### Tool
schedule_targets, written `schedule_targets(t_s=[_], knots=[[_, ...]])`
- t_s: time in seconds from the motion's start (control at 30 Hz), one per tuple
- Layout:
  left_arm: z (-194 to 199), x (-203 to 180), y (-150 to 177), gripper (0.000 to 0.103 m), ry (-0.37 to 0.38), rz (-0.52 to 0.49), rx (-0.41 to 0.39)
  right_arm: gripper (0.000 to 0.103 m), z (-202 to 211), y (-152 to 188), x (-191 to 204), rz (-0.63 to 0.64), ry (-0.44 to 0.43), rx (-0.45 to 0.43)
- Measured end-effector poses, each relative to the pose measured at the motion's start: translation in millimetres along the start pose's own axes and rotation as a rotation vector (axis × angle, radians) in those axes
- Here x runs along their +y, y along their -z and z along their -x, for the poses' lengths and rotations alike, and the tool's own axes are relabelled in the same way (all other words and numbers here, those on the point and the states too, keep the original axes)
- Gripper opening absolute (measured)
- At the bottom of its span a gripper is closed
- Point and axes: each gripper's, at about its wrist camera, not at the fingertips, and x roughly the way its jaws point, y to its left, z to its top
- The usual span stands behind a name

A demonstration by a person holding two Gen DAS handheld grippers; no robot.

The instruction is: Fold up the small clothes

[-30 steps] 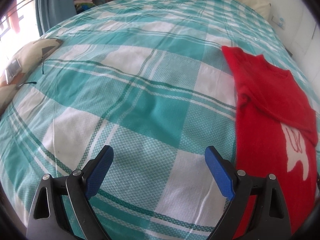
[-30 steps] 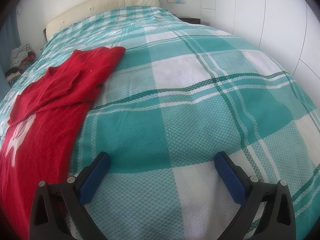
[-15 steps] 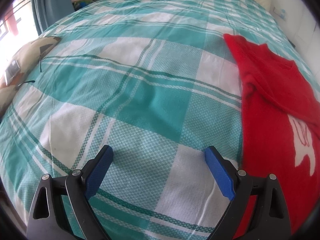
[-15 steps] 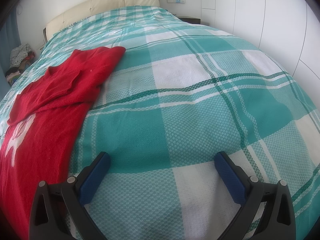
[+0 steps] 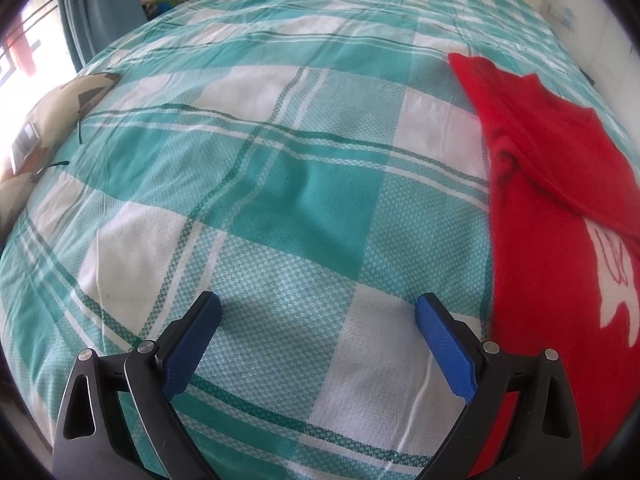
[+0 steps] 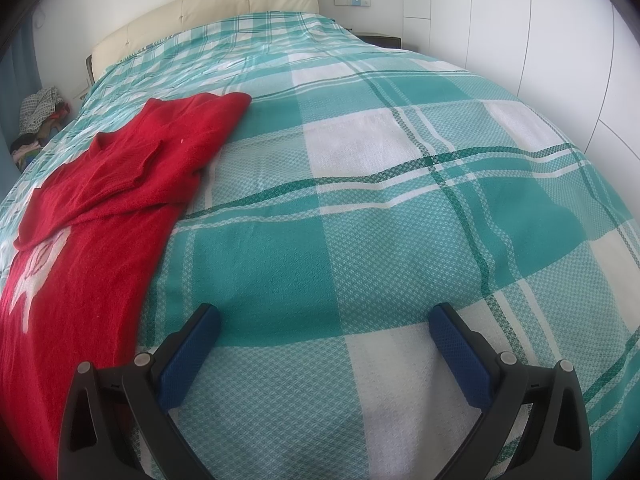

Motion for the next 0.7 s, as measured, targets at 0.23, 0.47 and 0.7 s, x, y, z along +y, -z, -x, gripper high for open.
schedule_targets(t_s=[0.23,0.47,0.7], knots=[[-0.4,0.0,-0.5,0.099,0.002,0.005,0.003,0.103,0.0,0.0,0.1,0.000,0.000,0.000],[-1.1,0.3,-0.3,0.099,-0.001,0.003,0.003,0.103,0.3,0.1,0.3,0.000,0.000,0.000],[-2.0,0.3,-0.1,0.100,-0.004,0.003,0.005,0.103,0.1,0.0,0.3,0.000,0.000,0.000]])
